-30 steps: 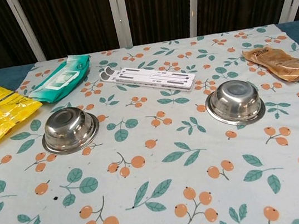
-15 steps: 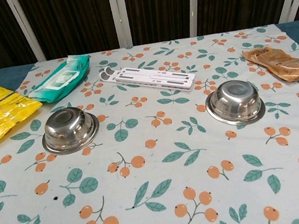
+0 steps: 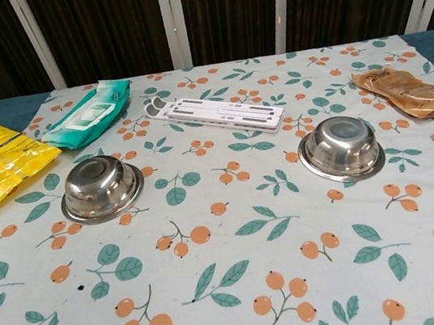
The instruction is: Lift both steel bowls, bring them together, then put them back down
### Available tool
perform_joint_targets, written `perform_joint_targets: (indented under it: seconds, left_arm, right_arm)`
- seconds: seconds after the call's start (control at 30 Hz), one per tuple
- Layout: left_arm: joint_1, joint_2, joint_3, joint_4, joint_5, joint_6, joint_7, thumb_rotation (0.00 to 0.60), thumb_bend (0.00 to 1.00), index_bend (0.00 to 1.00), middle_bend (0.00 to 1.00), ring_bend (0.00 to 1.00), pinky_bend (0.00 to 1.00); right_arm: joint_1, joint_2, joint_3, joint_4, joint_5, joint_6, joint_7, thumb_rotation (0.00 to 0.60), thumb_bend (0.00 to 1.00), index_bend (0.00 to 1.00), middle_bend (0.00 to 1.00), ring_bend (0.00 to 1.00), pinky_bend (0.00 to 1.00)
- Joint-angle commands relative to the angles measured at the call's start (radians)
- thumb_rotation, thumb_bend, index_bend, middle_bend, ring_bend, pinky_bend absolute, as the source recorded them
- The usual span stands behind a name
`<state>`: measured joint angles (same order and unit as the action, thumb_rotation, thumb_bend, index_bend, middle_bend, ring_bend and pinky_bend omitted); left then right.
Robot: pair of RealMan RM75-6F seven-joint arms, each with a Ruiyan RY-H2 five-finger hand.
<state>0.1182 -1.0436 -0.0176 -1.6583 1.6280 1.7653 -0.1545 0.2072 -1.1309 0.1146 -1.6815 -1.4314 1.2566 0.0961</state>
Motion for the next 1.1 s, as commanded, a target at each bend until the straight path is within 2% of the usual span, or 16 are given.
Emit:
perform_joint_targets:
  seconds: [0.03,0.27,0.63,0.8,1.1]
  left_arm:
    - [-0.003,-0.003,0.000,0.002,-0.004,-0.008,0.006,0.600,0.05,0.15,0.00,0.00,0.12]
    - [-0.010,-0.008,-0.005,-0.001,-0.024,-0.028,0.025,0.600,0.05,0.15,0.00,0.00,0.12]
    - [-0.011,-0.009,-0.013,-0.003,-0.053,-0.040,0.037,0.600,0.05,0.15,0.00,0.00,0.12]
    - [-0.009,-0.010,-0.015,-0.003,-0.060,-0.039,0.040,0.600,0.05,0.15,0.00,0.00,0.12]
    - [-0.011,-0.017,-0.018,-0.004,-0.068,-0.044,0.060,0.600,0.05,0.15,0.00,0.00,0.12]
  right_arm:
    - [0.095,-0.028,0.049,-0.026,0.092,-0.119,-0.113,0.600,0.07,0.12,0.00,0.08,0.09]
    - [0.232,-0.137,0.096,-0.017,0.241,-0.254,-0.308,0.600,0.07,0.12,0.00,0.06,0.09]
    - [0.401,-0.320,0.138,0.057,0.488,-0.304,-0.576,0.600,0.07,0.12,0.00,0.06,0.09]
    - [0.446,-0.364,0.140,0.090,0.571,-0.315,-0.630,0.600,0.07,0.12,0.00,0.06,0.09]
    - [0.500,-0.421,0.138,0.174,0.652,-0.333,-0.660,0.600,0.07,0.12,0.00,0.06,0.09]
